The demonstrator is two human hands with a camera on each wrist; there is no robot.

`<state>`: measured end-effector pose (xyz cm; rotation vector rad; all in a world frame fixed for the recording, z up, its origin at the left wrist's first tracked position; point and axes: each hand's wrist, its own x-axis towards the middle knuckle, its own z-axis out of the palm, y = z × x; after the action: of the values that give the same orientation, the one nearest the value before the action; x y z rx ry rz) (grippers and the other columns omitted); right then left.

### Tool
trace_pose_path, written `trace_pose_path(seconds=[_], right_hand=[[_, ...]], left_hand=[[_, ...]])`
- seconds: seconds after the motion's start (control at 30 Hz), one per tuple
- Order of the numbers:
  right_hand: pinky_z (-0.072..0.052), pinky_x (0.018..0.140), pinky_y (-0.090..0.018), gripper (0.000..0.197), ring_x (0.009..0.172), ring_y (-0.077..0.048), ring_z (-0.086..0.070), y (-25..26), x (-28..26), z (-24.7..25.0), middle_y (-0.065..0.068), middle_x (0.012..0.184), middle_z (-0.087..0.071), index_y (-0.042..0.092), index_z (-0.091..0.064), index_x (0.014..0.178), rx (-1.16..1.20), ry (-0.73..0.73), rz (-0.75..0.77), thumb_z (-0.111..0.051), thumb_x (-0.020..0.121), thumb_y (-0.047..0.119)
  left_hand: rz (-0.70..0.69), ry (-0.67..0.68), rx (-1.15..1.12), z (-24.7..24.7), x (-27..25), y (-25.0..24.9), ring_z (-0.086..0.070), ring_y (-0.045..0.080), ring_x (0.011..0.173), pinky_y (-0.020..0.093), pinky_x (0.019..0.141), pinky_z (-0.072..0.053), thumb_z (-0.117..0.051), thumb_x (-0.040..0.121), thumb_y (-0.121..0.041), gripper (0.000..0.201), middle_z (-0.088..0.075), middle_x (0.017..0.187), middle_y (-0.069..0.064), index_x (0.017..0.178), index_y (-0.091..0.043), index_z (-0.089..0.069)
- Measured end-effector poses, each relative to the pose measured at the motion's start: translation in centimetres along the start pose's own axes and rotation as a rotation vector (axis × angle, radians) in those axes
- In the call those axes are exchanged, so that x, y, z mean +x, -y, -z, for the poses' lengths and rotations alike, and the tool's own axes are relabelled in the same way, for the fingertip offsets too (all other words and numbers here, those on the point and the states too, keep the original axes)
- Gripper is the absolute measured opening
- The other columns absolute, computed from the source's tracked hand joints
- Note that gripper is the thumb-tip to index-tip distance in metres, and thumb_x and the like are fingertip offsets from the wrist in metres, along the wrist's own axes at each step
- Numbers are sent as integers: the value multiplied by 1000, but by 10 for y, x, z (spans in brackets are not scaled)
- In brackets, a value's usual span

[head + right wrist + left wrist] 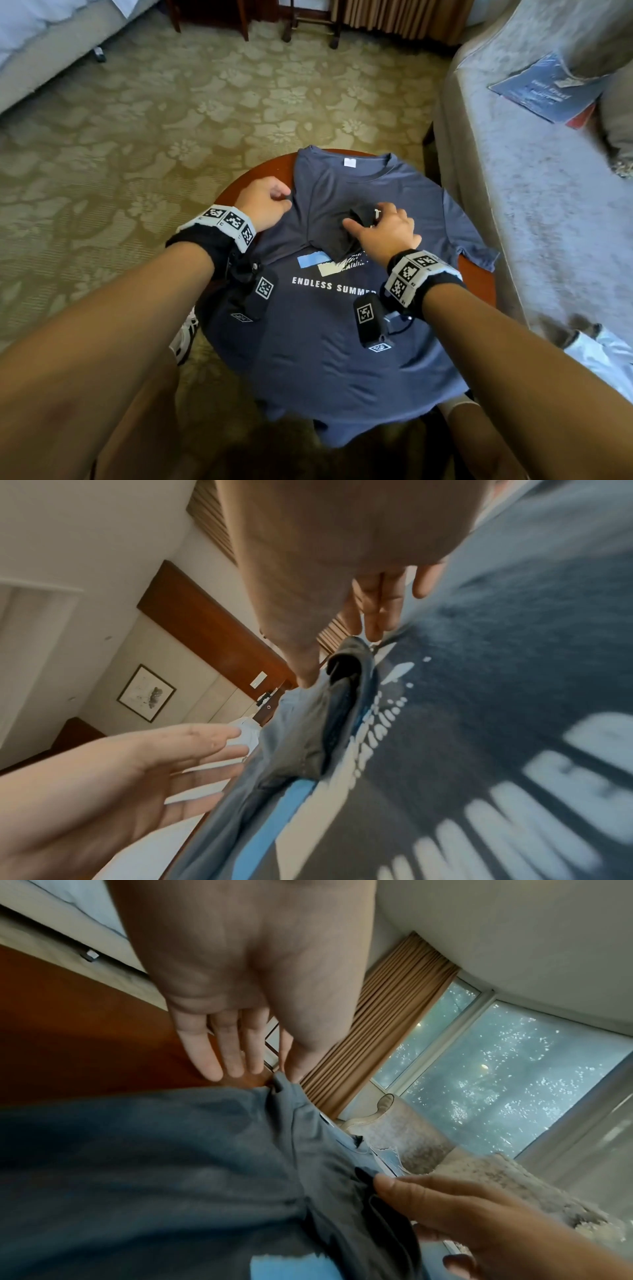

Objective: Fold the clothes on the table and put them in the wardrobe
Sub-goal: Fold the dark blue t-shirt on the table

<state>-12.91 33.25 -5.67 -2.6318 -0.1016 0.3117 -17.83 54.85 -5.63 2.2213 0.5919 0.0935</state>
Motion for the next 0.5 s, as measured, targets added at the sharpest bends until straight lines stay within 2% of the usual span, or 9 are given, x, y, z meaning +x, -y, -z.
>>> trace_pose_path(seconds=[0.1,0.2,0.27,0.33,0.4,0.47,0.5], right_hand=[[-38,107,-45,73,128,-28,-47,7,18,0,-6,135,-53,15,-45,136,-11,-3,-5,-70,80,55],[-48,98,-37,51,117,-32,-56,10,35,2,-13,126,-59,8,-51,127,67,80,-11,-69,83,27],[-48,93,-29,39,113,-29,-60,9,45,5,-12,120,-64,12,-61,122,164,59,-22,-65,84,22],[-44,90,-22,31,113,-25,-61,8,52,8,-8,113,-69,16,-68,115,244,6,0,-63,85,21],[-42,90,-19,31,113,-23,-61,5,58,11,-6,112,-70,18,-66,117,295,-35,41,-63,86,16],[-42,92,-18,38,112,-21,-60,0,63,14,-4,112,-68,19,-61,124,318,-71,55,-62,86,14],[-41,89,-16,40,110,-19,-60,-3,66,15,-2,108,-67,20,-59,126,328,-82,53,-63,86,14]], left_hand=[[-2,-10,33,-2,26,-12,-59,18,110,24,94,-41,-63,90,-17,27,-64,117,2,117,-20,-62],[16,30,69,-1,51,-27,-60,24,107,26,89,-43,-58,94,-17,34,-64,118,8,128,-19,-55],[36,34,96,0,72,-34,-58,27,114,27,96,-43,-58,95,-20,40,-60,127,10,134,-15,-51],[108,26,97,-2,92,-36,-56,29,119,35,102,-44,-61,93,-28,50,-57,132,10,137,-9,-49],[184,-3,63,-8,111,-34,-59,29,111,38,97,-47,-69,87,-34,50,-62,122,8,125,-3,-59],[217,-27,22,-14,125,-33,-62,27,100,34,90,-49,-74,83,-29,37,-66,104,8,104,0,-67],[216,-34,-2,-17,131,-33,-63,27,100,33,89,-49,-74,83,-25,29,-67,102,9,100,-2,-70]])
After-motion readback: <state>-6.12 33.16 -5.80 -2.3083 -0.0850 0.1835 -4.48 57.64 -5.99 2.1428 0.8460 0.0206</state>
